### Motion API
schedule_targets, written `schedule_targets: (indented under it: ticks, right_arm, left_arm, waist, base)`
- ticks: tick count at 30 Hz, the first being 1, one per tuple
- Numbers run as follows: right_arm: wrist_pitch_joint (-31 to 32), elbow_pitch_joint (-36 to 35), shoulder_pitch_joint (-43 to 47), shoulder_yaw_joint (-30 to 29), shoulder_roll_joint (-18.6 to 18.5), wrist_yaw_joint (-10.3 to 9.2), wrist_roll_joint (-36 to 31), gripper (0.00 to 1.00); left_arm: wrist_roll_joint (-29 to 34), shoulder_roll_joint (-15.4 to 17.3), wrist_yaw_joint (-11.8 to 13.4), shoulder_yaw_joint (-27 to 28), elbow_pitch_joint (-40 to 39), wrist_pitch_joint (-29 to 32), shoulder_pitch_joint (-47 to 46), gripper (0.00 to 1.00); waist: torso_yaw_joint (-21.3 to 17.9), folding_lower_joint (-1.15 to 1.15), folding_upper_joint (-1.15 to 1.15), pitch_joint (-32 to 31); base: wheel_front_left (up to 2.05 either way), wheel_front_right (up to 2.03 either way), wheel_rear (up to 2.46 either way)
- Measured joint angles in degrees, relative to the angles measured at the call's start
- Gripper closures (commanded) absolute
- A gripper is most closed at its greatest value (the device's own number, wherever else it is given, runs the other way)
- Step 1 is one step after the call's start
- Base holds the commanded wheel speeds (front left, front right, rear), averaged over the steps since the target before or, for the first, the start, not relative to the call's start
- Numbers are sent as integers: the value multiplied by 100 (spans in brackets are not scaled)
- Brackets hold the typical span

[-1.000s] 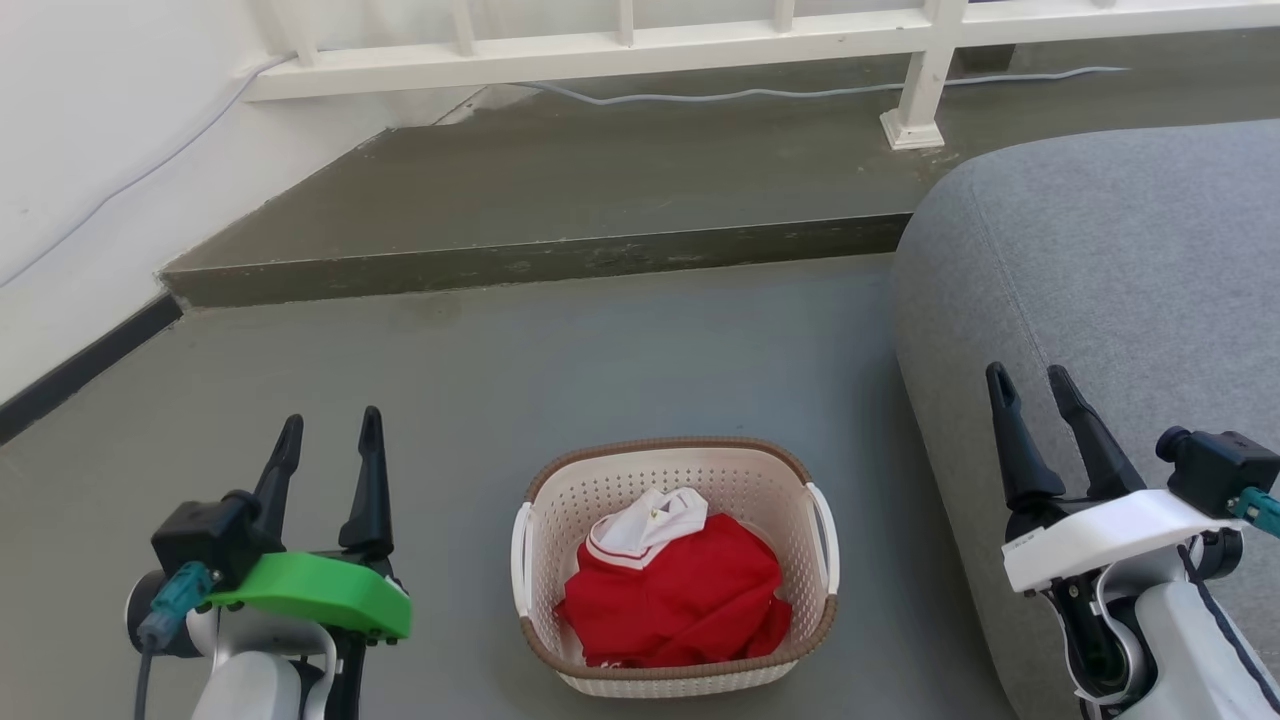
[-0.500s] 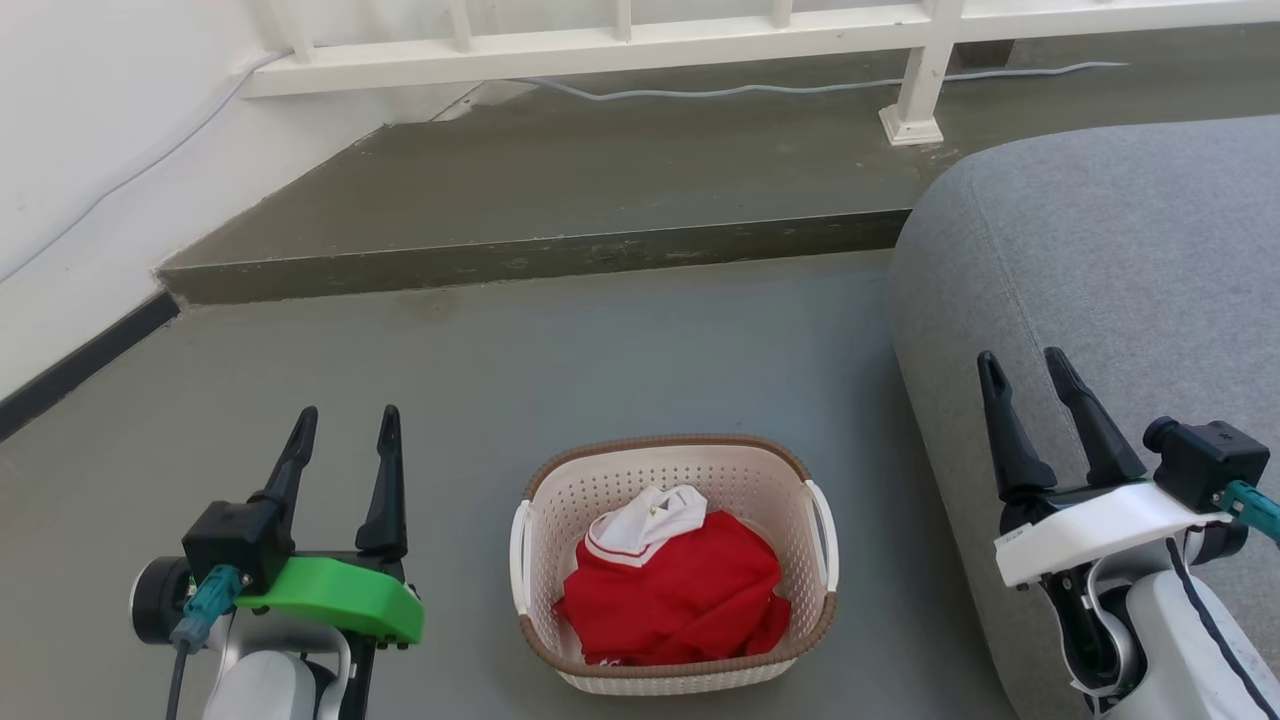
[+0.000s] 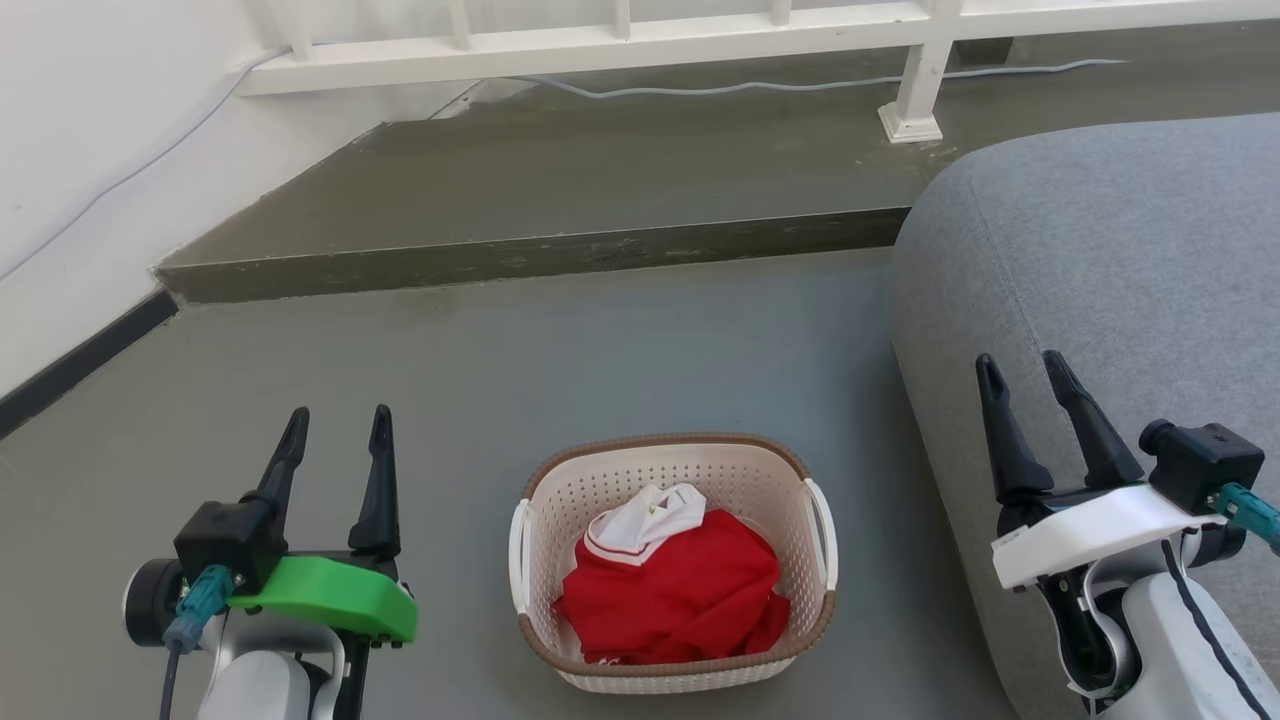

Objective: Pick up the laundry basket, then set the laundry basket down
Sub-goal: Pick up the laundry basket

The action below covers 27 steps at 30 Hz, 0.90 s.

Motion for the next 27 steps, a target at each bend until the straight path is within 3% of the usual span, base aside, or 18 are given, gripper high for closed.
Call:
schedule_targets:
  ticks: [27]
  right_arm:
    - [0,89,-165,-18,87,52,-89,0]
  left_arm:
    - [-58,-13,-22,-68,-81,0,-302,0]
  waist:
    - [-188,0,0,732]
  base:
    - [0,0,0]
